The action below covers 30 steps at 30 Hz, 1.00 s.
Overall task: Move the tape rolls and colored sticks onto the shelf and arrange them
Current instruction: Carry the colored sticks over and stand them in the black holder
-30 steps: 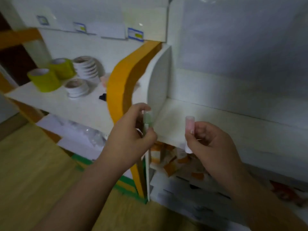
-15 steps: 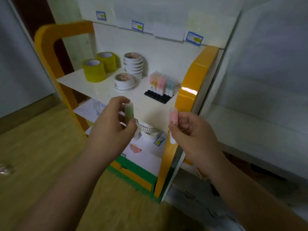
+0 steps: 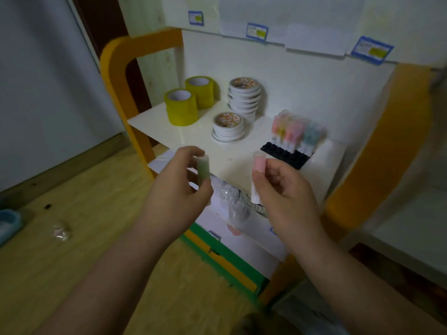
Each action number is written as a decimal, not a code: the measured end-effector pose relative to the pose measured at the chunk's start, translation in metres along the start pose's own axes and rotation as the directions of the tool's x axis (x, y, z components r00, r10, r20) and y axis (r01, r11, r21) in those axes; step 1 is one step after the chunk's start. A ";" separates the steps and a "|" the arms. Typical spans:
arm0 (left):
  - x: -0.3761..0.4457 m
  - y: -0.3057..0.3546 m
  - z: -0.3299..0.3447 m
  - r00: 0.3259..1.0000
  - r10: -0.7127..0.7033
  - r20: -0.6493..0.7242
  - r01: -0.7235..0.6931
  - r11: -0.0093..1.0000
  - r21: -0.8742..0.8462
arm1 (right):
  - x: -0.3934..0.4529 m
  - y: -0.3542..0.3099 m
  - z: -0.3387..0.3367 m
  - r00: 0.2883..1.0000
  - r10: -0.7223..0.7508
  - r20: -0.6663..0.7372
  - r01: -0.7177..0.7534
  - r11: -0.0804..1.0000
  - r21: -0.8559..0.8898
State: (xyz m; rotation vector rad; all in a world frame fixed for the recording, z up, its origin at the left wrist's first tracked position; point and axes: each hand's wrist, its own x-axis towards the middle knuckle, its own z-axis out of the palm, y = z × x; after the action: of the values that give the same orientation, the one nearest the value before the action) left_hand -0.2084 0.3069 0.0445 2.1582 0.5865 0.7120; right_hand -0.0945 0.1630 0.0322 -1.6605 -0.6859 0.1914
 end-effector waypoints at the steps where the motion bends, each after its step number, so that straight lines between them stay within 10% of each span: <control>1: 0.011 -0.003 0.000 1.000 0.006 0.012 -0.006 1.000 0.006 | 0.008 0.001 0.007 0.999 -0.013 -0.032 0.013 1.000 0.027; 17: 0.176 -0.041 0.025 0.942 0.296 0.160 -0.273 0.950 -0.152 | 0.107 0.033 0.041 0.908 0.166 -0.384 -0.144 0.986 0.085; 30: 0.268 0.000 0.134 0.642 0.606 0.470 -0.406 0.789 -0.461 | 0.099 0.052 0.025 0.631 0.065 -0.773 -0.262 0.956 -0.133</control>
State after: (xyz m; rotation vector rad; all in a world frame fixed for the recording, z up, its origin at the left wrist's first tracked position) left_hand 0.0770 0.3991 0.0507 2.0762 -0.4914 0.3170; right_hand -0.0094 0.2338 0.0020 -1.8202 0.1144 -0.4828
